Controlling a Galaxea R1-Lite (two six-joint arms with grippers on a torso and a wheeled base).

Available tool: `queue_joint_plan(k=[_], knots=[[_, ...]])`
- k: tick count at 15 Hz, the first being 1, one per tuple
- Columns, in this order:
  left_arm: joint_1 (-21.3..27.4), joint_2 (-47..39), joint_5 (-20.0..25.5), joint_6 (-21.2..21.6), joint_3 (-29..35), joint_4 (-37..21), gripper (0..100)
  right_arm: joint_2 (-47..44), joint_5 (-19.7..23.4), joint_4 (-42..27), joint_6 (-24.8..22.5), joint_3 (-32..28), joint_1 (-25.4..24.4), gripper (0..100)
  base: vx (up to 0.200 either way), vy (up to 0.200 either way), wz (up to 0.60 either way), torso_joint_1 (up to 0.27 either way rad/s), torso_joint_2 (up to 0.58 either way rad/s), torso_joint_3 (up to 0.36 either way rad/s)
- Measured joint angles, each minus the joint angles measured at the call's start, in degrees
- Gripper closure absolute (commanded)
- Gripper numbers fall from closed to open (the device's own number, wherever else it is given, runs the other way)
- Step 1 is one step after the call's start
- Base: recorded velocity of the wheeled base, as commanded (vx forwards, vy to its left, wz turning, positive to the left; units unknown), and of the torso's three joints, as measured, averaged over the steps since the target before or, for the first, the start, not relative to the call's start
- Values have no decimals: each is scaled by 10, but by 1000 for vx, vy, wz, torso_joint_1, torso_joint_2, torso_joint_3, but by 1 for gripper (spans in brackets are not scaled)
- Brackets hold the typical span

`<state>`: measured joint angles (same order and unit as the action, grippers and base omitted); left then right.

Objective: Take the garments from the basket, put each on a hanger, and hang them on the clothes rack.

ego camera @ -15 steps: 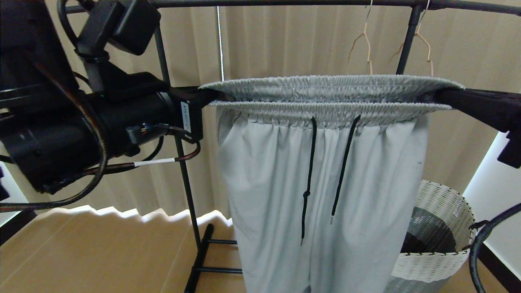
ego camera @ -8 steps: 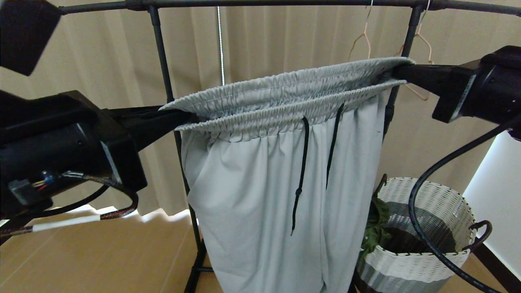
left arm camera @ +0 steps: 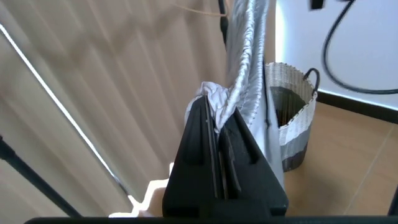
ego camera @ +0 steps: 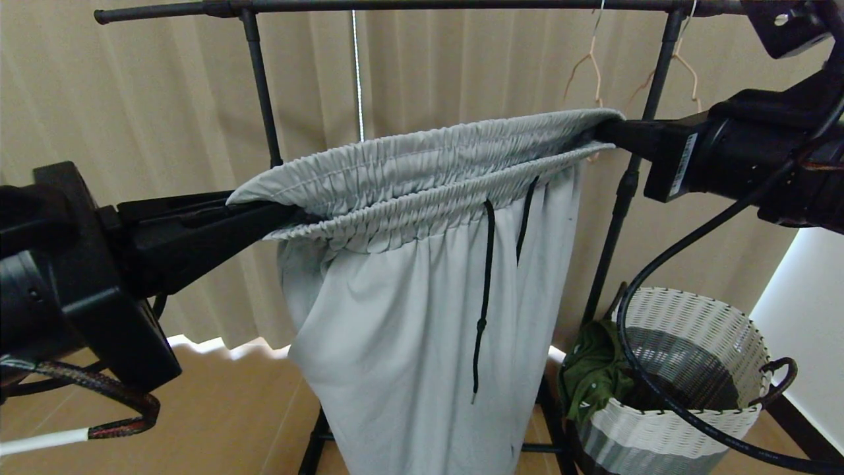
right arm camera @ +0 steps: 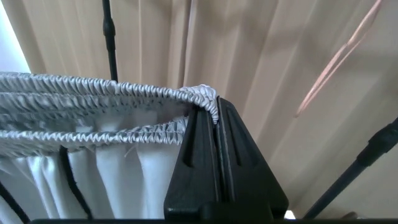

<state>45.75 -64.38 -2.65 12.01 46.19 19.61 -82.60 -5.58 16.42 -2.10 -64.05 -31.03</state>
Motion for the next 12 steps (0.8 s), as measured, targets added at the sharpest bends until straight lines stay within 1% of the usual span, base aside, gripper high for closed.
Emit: queue_joint_plan(k=[3, 7, 10, 12], knots=[[-3, -1, 0, 1, 6, 0, 100, 3, -3, 0, 0, 2, 0, 100, 0, 0, 0, 0, 0, 0], [-39, -25, 1, 1, 39, 1, 100, 29, -5, -5, 0, 17, 5, 100, 0, 0, 0, 0, 0, 0], [-66, -76, 1, 0, 93, 5, 100, 70, -5, -10, -2, 40, 12, 100, 0, 0, 0, 0, 0, 0], [-82, -116, 0, 0, 135, 7, 100, 105, -5, -11, -3, 71, 13, 100, 0, 0, 0, 0, 0, 0]])
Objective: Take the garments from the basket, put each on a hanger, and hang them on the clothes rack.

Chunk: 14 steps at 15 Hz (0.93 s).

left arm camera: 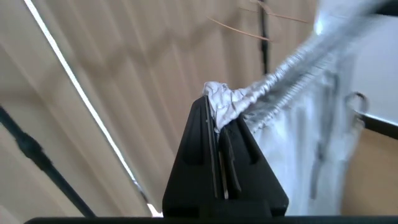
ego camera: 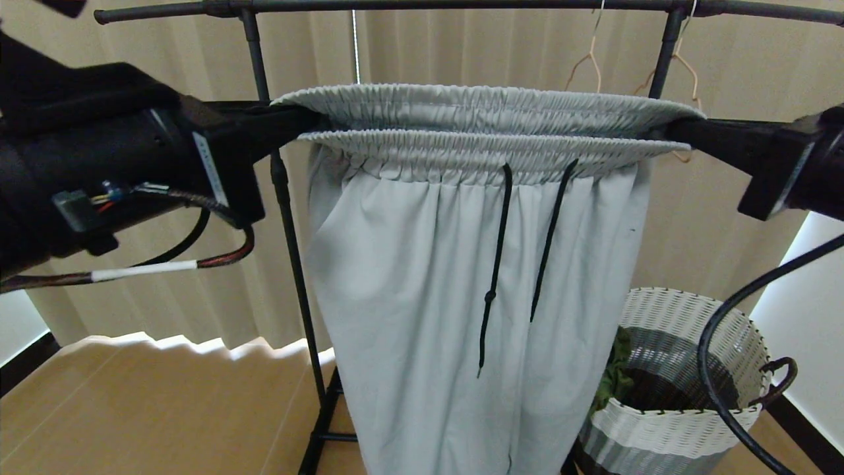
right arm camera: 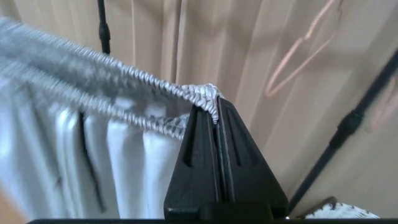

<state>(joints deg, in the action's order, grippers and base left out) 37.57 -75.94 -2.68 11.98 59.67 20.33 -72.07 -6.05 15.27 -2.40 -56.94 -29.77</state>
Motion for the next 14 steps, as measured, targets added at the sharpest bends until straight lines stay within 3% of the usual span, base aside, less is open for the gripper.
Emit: queue_joint_plan(k=[4, 14], knots=[[-12, -46, -1, 1, 35, 0, 100, 59, 4, -7, -8, 47, -2, 100, 0, 0, 0, 0, 0, 0], [-12, -55, -3, 1, 31, 1, 100, 84, 5, -9, -9, 66, -4, 100, 0, 0, 0, 0, 0, 0]])
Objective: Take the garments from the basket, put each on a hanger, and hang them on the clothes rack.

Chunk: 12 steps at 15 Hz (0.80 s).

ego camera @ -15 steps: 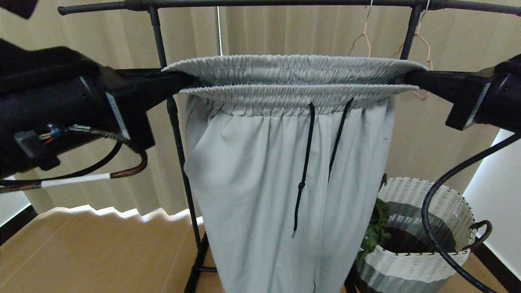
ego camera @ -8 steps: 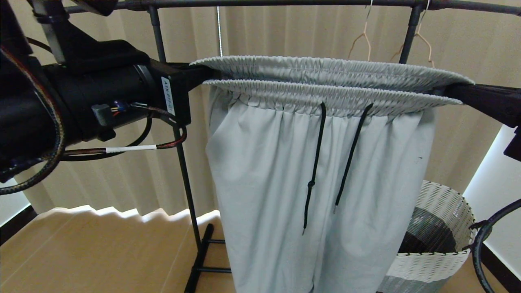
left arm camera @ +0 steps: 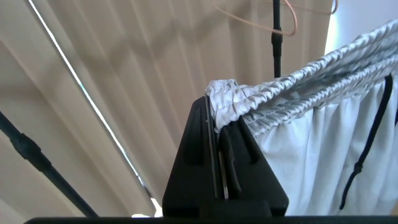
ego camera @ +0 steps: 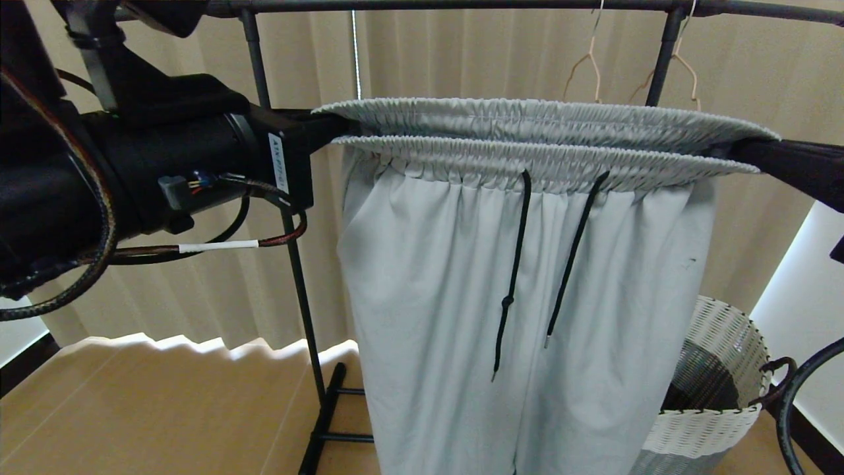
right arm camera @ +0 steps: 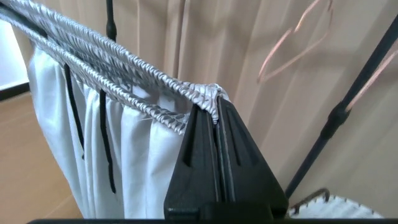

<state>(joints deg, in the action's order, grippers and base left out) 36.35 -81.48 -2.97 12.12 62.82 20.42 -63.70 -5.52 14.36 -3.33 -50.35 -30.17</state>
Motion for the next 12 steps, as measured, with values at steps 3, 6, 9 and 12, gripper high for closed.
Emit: queue_joint_plan(k=[3, 6, 9, 12], knots=[[1, 9, 0, 1, -27, -1, 100, -3, 0, 1, 0, 21, -11, 100, 0, 0, 0, 0, 0, 0], [2, 17, 0, 1, -34, -2, 100, -10, 0, 1, 0, 22, -16, 100, 0, 0, 0, 0, 0, 0], [1, 21, 0, 4, -39, -2, 100, -13, 0, 0, 0, 24, -17, 0, 0, 0, 0, 0, 0, 0], [0, 23, -2, 5, -42, -2, 100, -12, 0, 2, 0, 27, -17, 0, 0, 0, 0, 0, 0, 0]])
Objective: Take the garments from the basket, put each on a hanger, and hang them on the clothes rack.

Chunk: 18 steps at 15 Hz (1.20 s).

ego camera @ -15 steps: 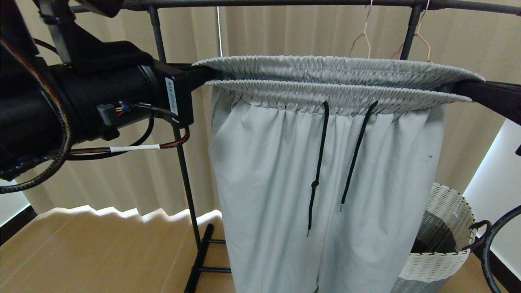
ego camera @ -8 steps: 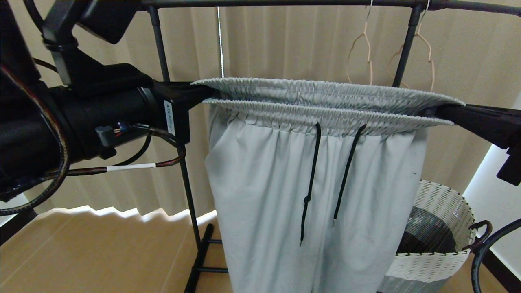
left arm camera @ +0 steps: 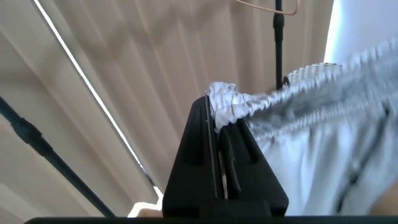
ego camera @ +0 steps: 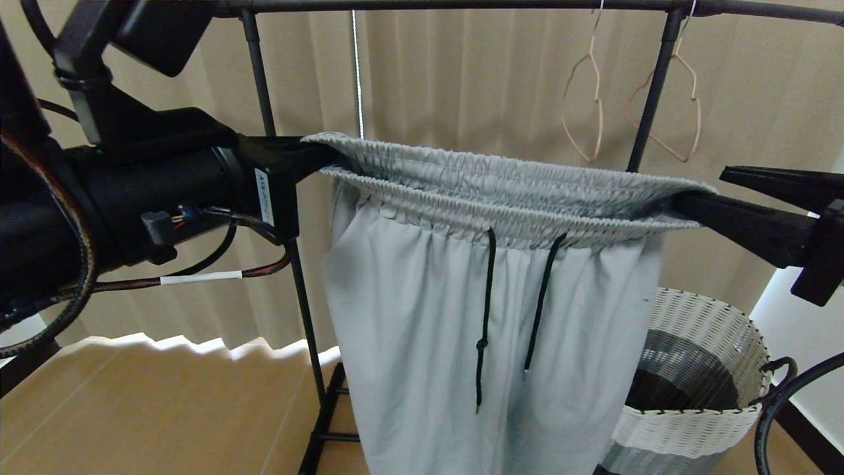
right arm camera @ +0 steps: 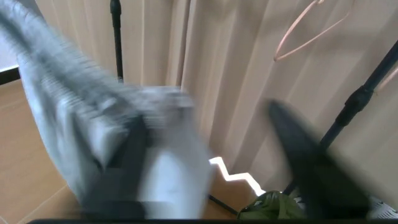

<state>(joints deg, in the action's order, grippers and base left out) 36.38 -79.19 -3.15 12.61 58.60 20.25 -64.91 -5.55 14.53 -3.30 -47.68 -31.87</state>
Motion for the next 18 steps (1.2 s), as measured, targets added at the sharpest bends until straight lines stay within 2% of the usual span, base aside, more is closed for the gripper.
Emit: queue_joint_plan(k=[5, 9, 18], knots=[[-15, 2, -1, 47, -21, 1, 100, 5, 7, 7, 1, 15, -21, 0, 0, 0, 0, 0, 0, 0], [-42, 4, -9, 47, -27, 2, 100, 18, 58, 7, 1, 19, -29, 0, 0, 0, 0, 0, 0, 0], [-59, 7, -12, 43, -37, 0, 100, 31, 58, 1, -1, 19, -22, 0, 0, 0, 0, 0, 0, 0]])
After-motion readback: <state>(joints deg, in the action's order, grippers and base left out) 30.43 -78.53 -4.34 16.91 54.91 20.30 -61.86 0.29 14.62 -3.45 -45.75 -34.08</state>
